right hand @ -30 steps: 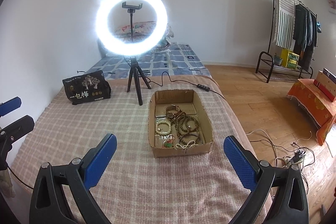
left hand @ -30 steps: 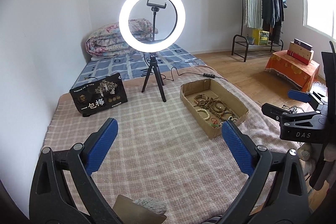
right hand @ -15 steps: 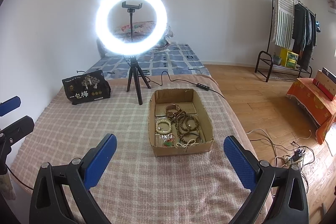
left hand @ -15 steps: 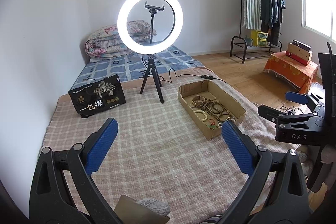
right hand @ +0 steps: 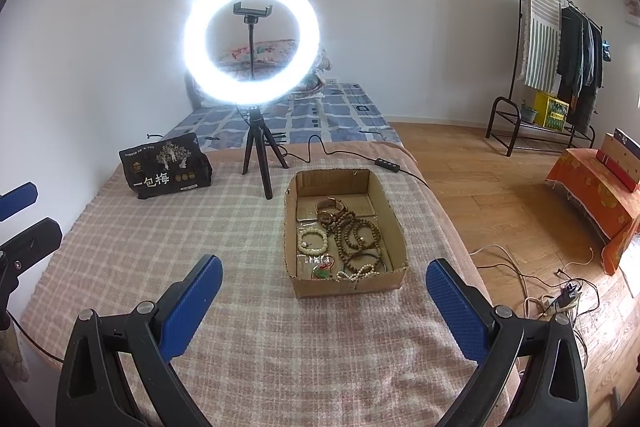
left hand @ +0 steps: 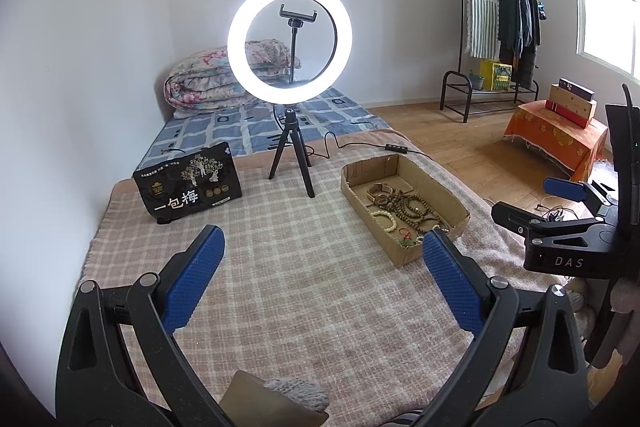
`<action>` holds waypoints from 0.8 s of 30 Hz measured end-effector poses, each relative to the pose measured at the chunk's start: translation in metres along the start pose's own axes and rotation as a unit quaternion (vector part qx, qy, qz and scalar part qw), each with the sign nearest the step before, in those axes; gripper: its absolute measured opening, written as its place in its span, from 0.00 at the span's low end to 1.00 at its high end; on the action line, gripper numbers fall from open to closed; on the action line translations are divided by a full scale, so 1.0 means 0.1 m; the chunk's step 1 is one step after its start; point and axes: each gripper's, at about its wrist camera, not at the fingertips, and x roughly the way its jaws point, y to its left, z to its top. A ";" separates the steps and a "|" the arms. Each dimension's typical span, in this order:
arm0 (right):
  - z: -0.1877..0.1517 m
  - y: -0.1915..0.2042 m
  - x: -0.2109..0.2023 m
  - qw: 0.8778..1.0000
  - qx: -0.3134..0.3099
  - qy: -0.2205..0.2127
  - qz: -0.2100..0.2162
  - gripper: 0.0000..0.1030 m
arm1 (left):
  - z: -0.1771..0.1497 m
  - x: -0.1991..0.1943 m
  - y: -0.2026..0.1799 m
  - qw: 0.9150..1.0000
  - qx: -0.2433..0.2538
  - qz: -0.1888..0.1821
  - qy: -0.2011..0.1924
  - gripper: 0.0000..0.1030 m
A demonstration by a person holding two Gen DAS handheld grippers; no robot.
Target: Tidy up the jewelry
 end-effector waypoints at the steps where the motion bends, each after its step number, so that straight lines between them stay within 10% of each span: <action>1: 0.00 0.00 0.00 1.000 0.001 0.000 0.001 1.00 | 0.00 0.00 0.00 1.000 0.000 0.000 0.000 0.98; 24: 0.00 0.00 -0.02 1.000 0.000 0.002 0.002 1.00 | 0.00 0.00 0.01 1.000 -0.003 0.000 0.002 0.98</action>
